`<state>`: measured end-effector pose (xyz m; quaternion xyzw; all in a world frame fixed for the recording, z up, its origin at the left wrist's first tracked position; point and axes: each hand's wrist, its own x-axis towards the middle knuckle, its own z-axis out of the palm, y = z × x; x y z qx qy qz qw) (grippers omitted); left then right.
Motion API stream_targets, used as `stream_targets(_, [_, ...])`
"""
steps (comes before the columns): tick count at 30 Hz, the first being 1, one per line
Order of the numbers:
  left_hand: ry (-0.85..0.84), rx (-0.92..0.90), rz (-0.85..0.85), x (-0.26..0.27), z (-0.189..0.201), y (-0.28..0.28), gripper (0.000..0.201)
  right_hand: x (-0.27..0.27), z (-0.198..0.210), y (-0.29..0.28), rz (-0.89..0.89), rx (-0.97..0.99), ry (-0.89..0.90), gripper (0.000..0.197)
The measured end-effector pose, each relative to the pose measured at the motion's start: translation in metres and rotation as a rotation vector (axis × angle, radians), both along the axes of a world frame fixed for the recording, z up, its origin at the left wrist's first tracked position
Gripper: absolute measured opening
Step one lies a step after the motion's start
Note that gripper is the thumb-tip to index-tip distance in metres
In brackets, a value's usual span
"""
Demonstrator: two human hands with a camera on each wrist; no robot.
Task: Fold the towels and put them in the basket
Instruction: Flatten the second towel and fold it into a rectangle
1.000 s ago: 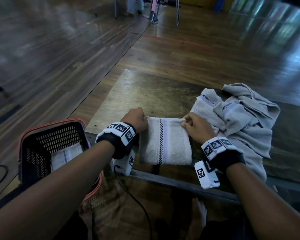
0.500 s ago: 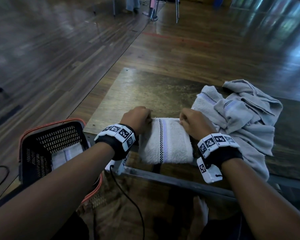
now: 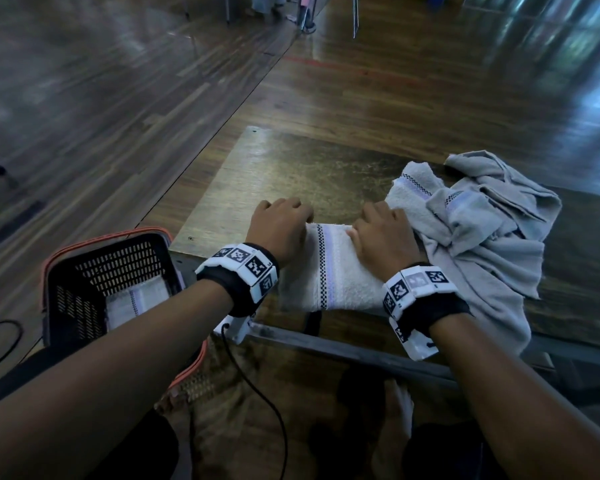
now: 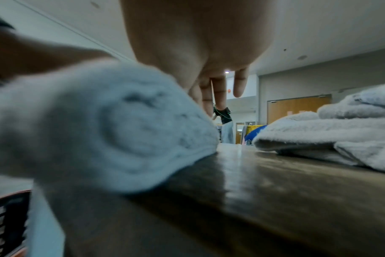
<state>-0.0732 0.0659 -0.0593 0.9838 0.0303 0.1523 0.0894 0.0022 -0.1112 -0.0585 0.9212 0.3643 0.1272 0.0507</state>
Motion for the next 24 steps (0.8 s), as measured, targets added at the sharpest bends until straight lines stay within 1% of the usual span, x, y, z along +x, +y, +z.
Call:
stream_targets(2, [0.07,-0.014,0.005,-0.003,0.001,-0.012,0.021,-0.012,-0.004,0.001,-0.03,-0.018,0.024,0.042])
stream_targets(3, [0.136,-0.012,0.029,-0.004,-0.001,-0.017,0.023,-0.017,-0.008,0.001,-0.062,0.003,0.075,0.044])
stream_targets(4, [0.21,-0.021,0.061,-0.006,-0.006,-0.021,0.028,-0.02,-0.012,0.0,-0.1,0.055,0.157,0.045])
stream_targets(6, [0.336,-0.076,0.109,-0.012,-0.02,-0.027,0.045,-0.02,-0.022,-0.002,-0.177,0.166,0.381,0.051])
stream_targets(7, [0.359,-0.108,0.125,-0.015,-0.027,-0.029,0.053,-0.019,-0.027,-0.004,-0.205,0.187,0.474,0.055])
stream_targets(9, [0.339,-0.167,0.169,-0.019,-0.038,-0.028,0.06,-0.014,-0.036,-0.006,-0.248,0.195,0.553,0.057])
stream_targets(10, [0.33,-0.197,0.193,-0.019,-0.04,-0.025,0.062,-0.011,-0.04,-0.007,-0.274,0.212,0.575,0.058])
stream_targets(12, [0.361,-0.24,0.241,-0.019,-0.044,-0.02,0.065,-0.008,-0.044,-0.011,-0.343,0.275,0.612,0.06])
stream_targets(13, [0.379,-0.249,0.265,-0.02,-0.044,-0.017,0.067,-0.007,-0.045,-0.013,-0.38,0.307,0.6,0.063])
stream_targets(15, [0.38,-0.259,0.315,-0.021,-0.042,-0.012,0.07,-0.007,-0.043,-0.017,-0.434,0.362,0.512,0.065])
stream_targets(16, [0.354,-0.252,0.337,-0.022,-0.039,-0.01,0.069,-0.007,-0.04,-0.019,-0.447,0.383,0.451,0.061])
stream_targets(17, [0.301,-0.224,0.353,-0.024,-0.036,-0.007,0.066,-0.007,-0.037,-0.021,-0.452,0.39,0.399,0.055])
stream_targets(18, [0.229,-0.186,0.357,-0.025,-0.033,-0.004,0.059,-0.008,-0.033,-0.023,-0.459,0.381,0.38,0.049])
stream_targets(19, [0.166,-0.165,0.35,-0.026,-0.029,-0.001,0.05,-0.009,-0.029,-0.023,-0.469,0.361,0.399,0.046])
stream_targets(20, [0.141,-0.172,0.336,-0.027,-0.026,0.002,0.044,-0.01,-0.026,-0.024,-0.482,0.334,0.441,0.046])
stream_targets(22, [0.205,-0.244,0.302,-0.029,-0.022,0.008,0.04,-0.014,-0.021,-0.024,-0.508,0.285,0.527,0.053])
stream_targets(24, [0.341,-0.331,0.275,-0.03,-0.023,0.011,0.044,-0.016,-0.016,-0.022,-0.536,0.228,0.616,0.062])
